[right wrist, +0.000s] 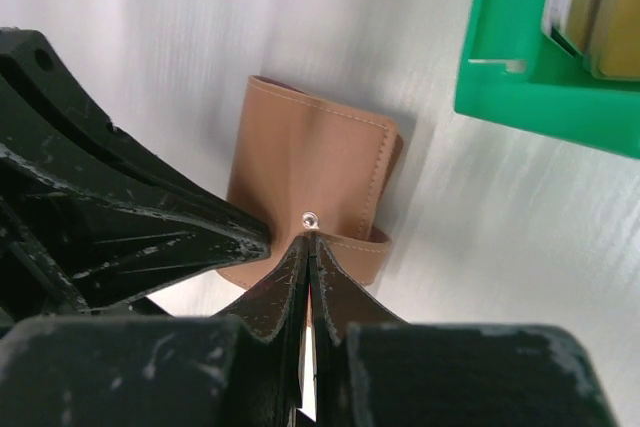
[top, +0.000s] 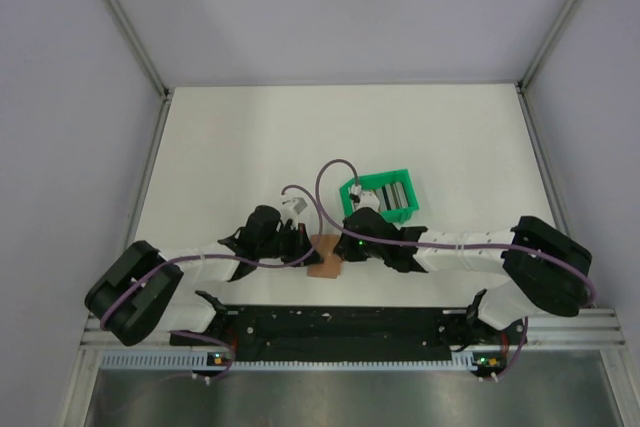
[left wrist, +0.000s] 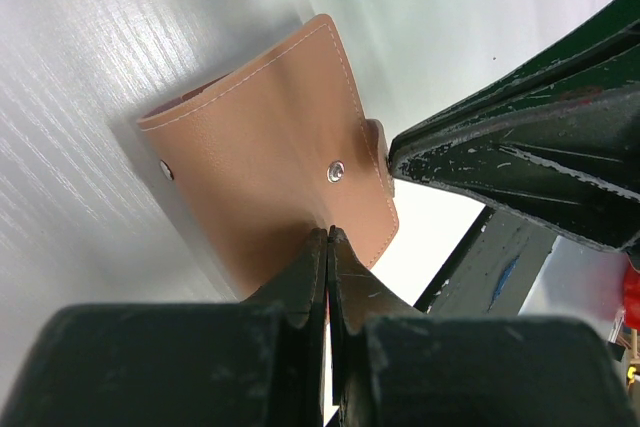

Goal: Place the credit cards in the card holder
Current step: Close the card holder at the center of the board.

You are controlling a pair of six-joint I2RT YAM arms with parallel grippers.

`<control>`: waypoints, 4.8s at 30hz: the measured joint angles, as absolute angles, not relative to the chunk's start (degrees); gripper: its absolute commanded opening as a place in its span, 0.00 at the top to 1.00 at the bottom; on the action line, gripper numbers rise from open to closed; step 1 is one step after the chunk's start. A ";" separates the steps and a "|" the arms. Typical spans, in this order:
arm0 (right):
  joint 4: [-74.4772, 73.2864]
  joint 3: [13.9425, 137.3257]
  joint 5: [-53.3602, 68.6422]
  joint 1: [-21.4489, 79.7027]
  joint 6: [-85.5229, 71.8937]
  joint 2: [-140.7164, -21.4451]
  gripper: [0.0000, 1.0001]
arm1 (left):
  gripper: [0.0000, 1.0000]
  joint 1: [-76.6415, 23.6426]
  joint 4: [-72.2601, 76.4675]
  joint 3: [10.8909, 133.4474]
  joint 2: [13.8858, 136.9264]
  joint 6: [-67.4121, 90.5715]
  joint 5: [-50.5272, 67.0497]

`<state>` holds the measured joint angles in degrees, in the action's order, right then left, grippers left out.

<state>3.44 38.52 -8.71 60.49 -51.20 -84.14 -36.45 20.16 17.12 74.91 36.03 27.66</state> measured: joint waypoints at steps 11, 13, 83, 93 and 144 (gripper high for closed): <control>2.00 37.04 -10.35 60.49 -51.62 -82.46 1.00 | 1.00 -36.45 20.18 17.12 74.94 36.01 27.66; 2.04 37.04 -10.33 60.49 -51.66 -82.46 1.00 | 1.00 -36.45 20.18 17.12 74.94 36.01 27.66; 0.97 40.14 -9.41 60.95 -47.55 -86.26 0.99 | 1.00 -36.42 21.17 17.12 75.68 36.03 28.27; 1.48 40.14 -8.82 60.95 -47.55 -86.50 0.99 | 1.00 -36.45 21.47 17.12 75.90 36.03 28.34; 1.63 41.45 -9.61 60.95 -47.46 -88.49 0.98 | 0.98 -36.45 21.58 17.12 75.92 36.14 28.32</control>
